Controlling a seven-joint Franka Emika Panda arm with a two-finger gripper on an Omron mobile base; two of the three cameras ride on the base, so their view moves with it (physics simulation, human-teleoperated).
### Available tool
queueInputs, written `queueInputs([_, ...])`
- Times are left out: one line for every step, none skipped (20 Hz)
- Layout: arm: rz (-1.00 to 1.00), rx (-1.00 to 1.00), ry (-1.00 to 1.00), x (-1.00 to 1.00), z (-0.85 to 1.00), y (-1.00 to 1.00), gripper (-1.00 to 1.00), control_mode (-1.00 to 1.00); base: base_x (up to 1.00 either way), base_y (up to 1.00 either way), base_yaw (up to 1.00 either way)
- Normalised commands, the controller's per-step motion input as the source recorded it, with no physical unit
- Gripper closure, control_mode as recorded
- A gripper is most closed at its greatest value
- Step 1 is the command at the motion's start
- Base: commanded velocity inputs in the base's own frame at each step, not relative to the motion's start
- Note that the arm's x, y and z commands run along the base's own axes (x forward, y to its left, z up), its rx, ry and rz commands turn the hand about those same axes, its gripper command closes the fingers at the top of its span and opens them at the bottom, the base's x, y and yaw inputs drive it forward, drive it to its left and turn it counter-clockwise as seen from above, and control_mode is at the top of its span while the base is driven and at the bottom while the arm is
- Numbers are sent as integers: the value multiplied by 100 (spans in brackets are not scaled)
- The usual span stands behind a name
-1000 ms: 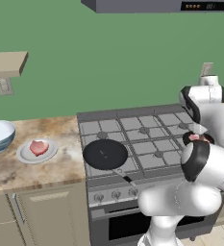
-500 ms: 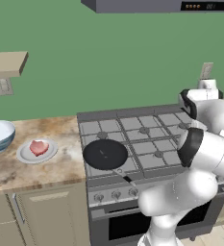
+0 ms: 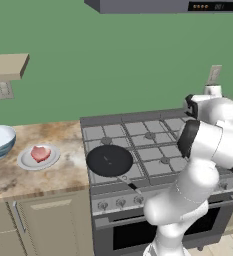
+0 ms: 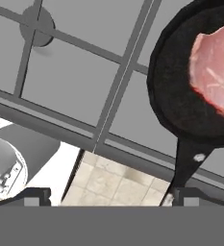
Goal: Place one of the steaks on the plate and the other in the bowl. Then place the bowl in the fridge.
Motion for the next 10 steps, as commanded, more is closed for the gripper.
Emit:
queueInputs([-10,0,0,29,-12,-14,-100,-100,0,0,0])
queueInputs([-10,0,0,34,-19,-11,-100,-100,0,0,0])
queueInputs([-10,0,0,32,-14,-12,-100,-100,0,0,0])
queueInputs([-10,0,0,37,-18,-15,-100,-100,0,0,0])
queueInputs([-10,0,0,40,-23,-18,-100,-100,0,0,0])
queueInputs([-9,0,0,40,-27,-15,-100,-100,0,0,0])
queueInputs([-9,0,0,39,-29,-13,-100,-100,0,0,0])
queueInputs([-9,0,0,41,-34,-4,-100,-100,0,0,0])
queueInputs([-8,0,0,44,-31,-7,-100,-100,0,0,0])
queueInputs([-8,0,0,45,-30,-9,-100,-100,0,0,0])
